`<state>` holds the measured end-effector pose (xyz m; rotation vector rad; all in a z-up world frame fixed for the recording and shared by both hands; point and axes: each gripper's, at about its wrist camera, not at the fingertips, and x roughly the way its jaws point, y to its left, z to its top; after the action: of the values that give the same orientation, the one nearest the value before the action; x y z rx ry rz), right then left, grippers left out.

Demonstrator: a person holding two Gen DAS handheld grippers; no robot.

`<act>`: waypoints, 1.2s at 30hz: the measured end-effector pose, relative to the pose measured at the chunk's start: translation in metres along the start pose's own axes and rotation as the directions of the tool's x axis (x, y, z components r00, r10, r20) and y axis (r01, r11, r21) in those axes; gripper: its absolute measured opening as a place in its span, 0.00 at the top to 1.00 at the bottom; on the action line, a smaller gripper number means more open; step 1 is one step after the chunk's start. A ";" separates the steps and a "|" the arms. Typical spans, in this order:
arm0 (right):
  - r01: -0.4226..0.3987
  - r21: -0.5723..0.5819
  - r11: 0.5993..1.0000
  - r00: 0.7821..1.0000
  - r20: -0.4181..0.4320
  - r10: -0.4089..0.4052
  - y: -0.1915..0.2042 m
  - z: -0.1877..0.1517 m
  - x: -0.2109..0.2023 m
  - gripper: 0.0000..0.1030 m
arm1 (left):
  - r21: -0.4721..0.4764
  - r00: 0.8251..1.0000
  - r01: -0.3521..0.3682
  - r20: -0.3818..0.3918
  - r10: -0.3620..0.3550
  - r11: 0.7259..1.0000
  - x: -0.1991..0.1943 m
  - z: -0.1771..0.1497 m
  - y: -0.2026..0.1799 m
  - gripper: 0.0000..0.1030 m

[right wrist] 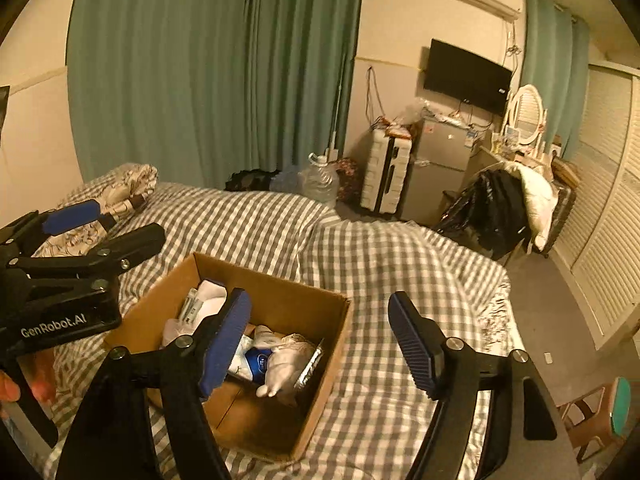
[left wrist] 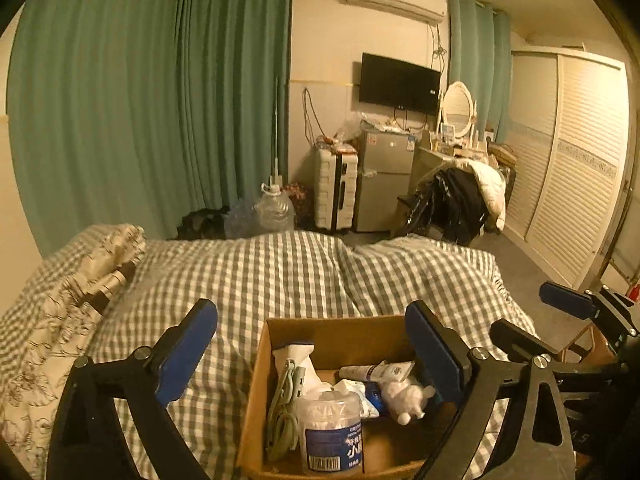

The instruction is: Organize objects

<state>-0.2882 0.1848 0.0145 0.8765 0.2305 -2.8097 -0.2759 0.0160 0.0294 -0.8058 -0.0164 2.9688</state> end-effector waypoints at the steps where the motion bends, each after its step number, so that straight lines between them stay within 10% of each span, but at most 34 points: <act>1: 0.009 0.000 1.000 1.000 0.010 -0.009 0.000 0.001 -0.009 0.29 | 0.002 1.000 -0.002 0.010 0.002 1.000 -0.009 0.003 0.000 0.04; 21: 0.108 0.128 0.986 0.957 0.256 -0.138 0.001 0.005 -0.201 0.00 | 0.032 0.970 -0.001 0.243 -0.007 0.999 -0.173 0.000 -0.001 0.00; 36: 0.114 0.179 0.977 0.950 0.269 -0.160 0.004 -0.086 -0.182 0.00 | -0.020 0.954 -0.067 0.290 0.070 0.998 -0.182 -0.095 0.002 0.00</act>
<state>-0.0935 0.2221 0.0491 0.4924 0.0214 -3.0740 -0.0709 0.0011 0.0391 -0.3699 -0.0183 3.1262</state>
